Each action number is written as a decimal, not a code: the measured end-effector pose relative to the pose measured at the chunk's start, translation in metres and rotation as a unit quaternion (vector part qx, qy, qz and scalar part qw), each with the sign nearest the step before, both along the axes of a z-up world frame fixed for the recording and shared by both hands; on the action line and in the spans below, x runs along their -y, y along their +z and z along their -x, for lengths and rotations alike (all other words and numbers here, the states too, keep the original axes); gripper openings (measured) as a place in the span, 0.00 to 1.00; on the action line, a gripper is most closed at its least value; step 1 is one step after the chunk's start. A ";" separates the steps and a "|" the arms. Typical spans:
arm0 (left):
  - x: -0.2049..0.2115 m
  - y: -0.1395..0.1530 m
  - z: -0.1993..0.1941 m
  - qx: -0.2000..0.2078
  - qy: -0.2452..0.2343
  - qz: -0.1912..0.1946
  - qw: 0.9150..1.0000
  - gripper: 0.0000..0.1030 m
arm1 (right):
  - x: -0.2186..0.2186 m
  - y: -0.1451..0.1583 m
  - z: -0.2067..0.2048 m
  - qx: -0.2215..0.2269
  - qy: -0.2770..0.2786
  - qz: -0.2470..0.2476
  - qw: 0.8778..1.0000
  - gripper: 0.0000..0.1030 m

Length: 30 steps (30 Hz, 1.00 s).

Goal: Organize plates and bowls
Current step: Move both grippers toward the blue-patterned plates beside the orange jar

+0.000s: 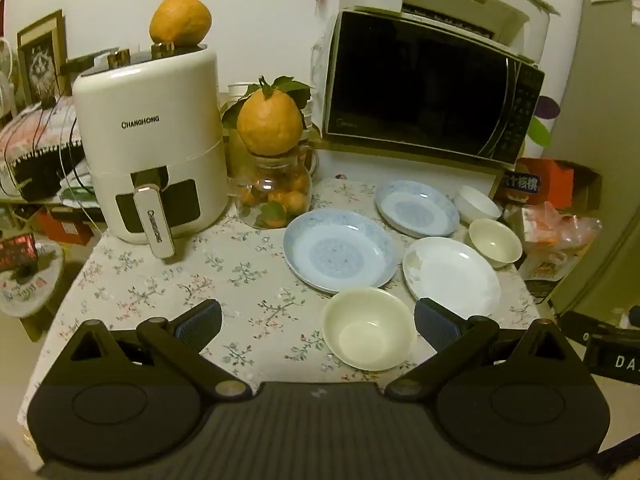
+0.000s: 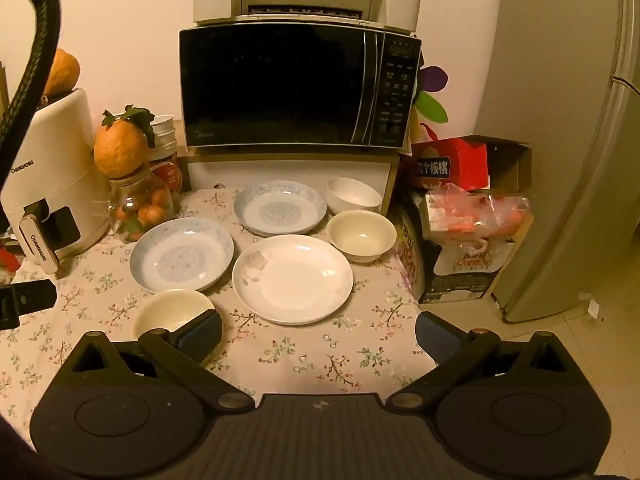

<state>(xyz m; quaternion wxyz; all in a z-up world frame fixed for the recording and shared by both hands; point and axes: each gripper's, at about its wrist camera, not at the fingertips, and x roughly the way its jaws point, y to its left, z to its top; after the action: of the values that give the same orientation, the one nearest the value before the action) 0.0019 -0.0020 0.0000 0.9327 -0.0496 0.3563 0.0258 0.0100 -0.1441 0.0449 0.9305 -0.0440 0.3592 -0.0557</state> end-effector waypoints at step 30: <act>-0.043 -0.053 -0.135 0.005 0.026 -0.048 0.998 0.98 | -0.001 -0.072 -0.167 -0.137 0.125 -0.141 0.972 0.86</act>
<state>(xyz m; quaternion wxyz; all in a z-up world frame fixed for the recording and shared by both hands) 0.1364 0.0408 -0.0533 0.9348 -0.0137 0.3487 0.0669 0.1767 -0.1430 -0.0274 0.8687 0.0355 0.4794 0.1192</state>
